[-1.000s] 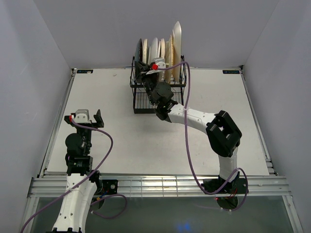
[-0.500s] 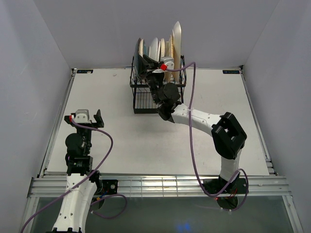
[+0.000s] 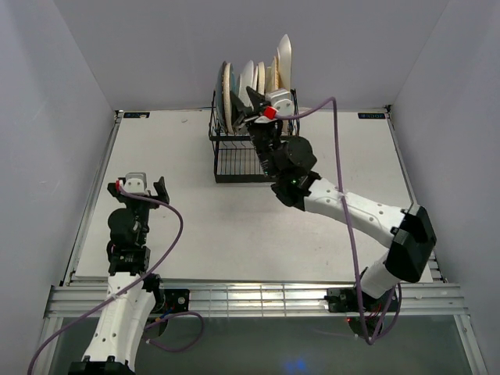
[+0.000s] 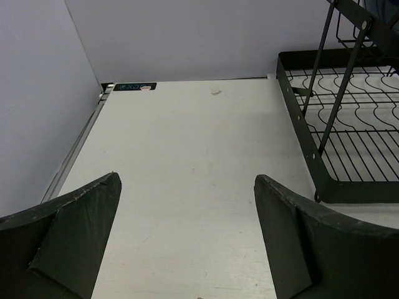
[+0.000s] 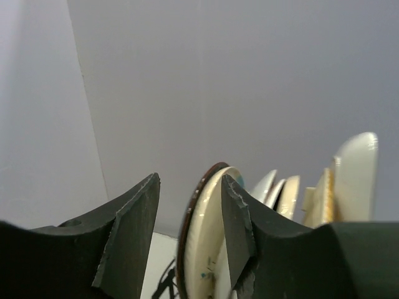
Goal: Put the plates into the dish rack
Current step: Reset both arms
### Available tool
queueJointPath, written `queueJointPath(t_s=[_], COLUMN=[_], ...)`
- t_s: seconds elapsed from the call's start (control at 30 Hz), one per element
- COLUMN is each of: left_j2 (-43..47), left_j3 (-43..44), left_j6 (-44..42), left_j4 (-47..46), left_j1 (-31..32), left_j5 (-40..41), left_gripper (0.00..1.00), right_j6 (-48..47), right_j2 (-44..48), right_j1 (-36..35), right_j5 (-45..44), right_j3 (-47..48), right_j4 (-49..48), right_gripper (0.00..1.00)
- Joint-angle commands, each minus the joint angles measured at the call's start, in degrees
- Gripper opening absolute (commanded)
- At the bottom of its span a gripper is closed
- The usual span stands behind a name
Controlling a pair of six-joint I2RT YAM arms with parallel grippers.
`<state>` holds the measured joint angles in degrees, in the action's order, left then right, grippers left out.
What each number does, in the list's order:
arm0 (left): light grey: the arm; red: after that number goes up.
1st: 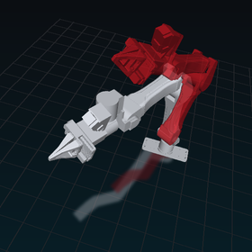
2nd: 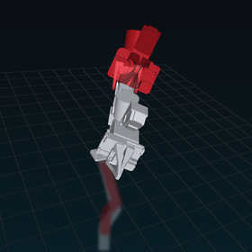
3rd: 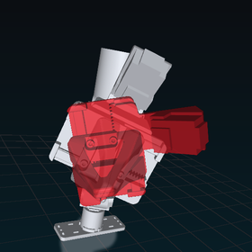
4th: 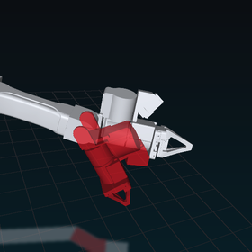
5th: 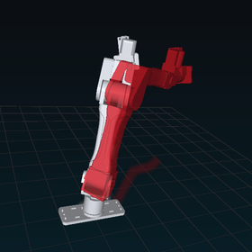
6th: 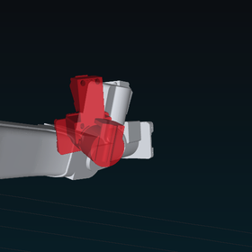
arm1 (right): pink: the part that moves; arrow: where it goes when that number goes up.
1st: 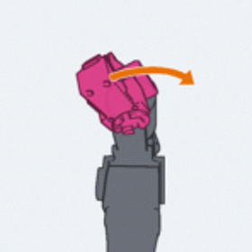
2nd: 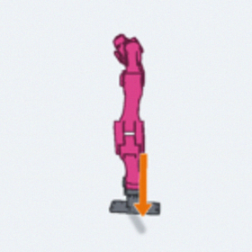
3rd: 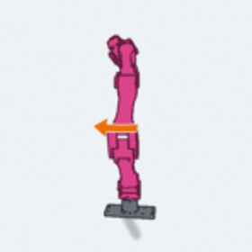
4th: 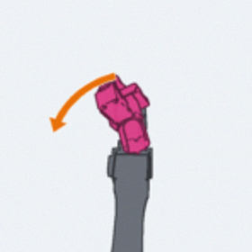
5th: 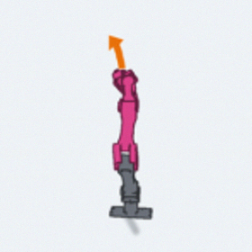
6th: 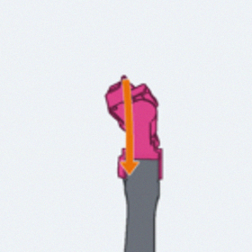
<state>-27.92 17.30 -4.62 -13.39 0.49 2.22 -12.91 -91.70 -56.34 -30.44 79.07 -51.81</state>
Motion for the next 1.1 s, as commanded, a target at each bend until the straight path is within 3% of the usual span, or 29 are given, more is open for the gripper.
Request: queueJointPath(t_s=[0.0, 0.17, 0.23, 0.47, 0.73, 0.97, 1.07], left_j2=[-1.43, -3.01, -3.02, -2.23, -3.54, -4.60, -4.51], left_j3=[0.19, 0.45, 0.28, -1.74, -2.80, -3.94, -4.38], left_j6=[0.93, 2.07, 3.73, 11.99, 16.75, 16.66, 16.75], left_j4=[-1.64, -1.99, -1.82, -2.70, -3.05, -3.05, -2.78], left_j1=[-0.32, -0.32, -0.32, -0.32, -0.32, -0.32, -0.32], left_j5=[-1.07, -2.04, -4.31, -6.87, -8.90, -9.86, -10.57], left_gripper=[0.98, 0.98, 0.98, 0.98, 0.98, 0.98, 0.98], right_j6=[-4.32, -4.50, -3.18, 7.45, 17.03, 20.47, 18.98], right_j2=[8.36, 21.72, 27.85, 40.89, 58.09, 70.51, 74.73], right_j1=[0.35, 0.35, 0.44, 0.35, 0.44, 0.44, 0.44], right_j5=[-2.79, -5.60, -6.04, -7.09, -9.29, -9.82, -10.95], right_j3=[-3.21, -15.67, -20.25, -32.73, -53.10, -62.27, -66.04], right_j4=[4.86, 8.66, 9.09, 23.94, 30.80, 35.99, 34.51], right_gripper=[0.51, 0.52, 0.64, 0.80, 0.85, 0.90, 0.98])
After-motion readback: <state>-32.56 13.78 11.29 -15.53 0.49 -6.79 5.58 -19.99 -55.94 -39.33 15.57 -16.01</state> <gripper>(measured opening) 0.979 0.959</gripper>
